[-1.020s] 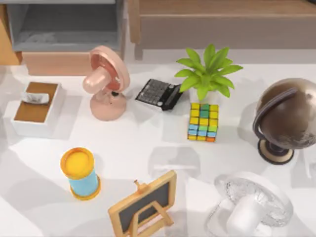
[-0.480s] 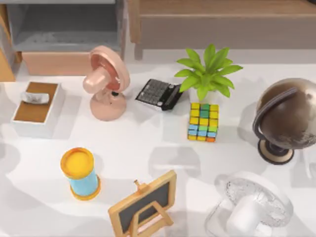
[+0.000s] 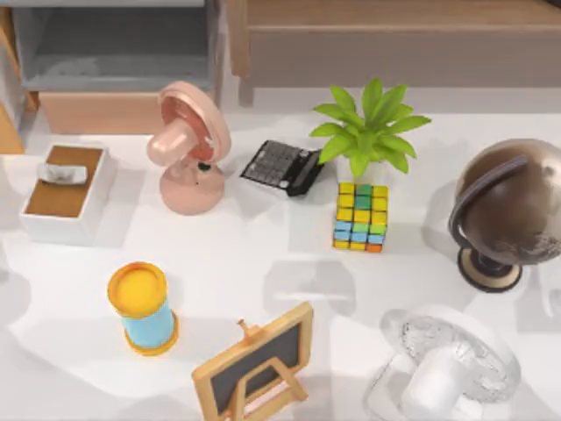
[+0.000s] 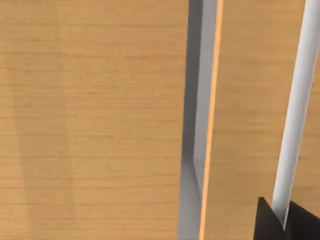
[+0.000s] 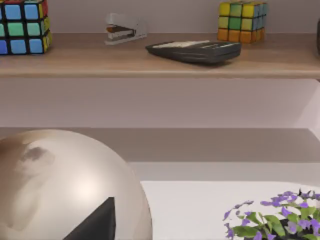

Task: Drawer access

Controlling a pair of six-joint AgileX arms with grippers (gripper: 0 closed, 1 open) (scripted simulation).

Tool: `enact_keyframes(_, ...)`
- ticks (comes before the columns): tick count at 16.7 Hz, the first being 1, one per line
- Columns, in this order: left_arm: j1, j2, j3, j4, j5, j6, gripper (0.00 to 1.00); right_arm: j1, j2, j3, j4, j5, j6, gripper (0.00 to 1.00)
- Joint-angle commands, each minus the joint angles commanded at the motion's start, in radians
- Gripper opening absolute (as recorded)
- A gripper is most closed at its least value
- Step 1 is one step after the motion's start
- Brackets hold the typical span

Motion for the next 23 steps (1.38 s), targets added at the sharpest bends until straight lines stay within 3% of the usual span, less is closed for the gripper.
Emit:
enact_keyframes(6, 0.071, -0.082, -0.191, 0.105, 0.071, 0.007, 0.00, 0.000, 0.000, 0.000, 0.000, 0.000, 0.000, 1.00)
enact_keyframes(12, 0.077, -0.085, -0.202, 0.115, 0.078, 0.010, 0.00, 0.000, 0.000, 0.000, 0.000, 0.000, 0.000, 1.00)
enact_keyframes(20, 0.197, -0.163, -0.410, 0.231, 0.196, 0.016, 0.00, 0.000, 0.000, 0.000, 0.000, 0.000, 0.000, 1.00)
enact_keyframes(23, 0.201, -0.167, -0.414, 0.235, 0.200, 0.017, 0.00, 0.000, 0.000, 0.000, 0.000, 0.000, 0.000, 1.00)
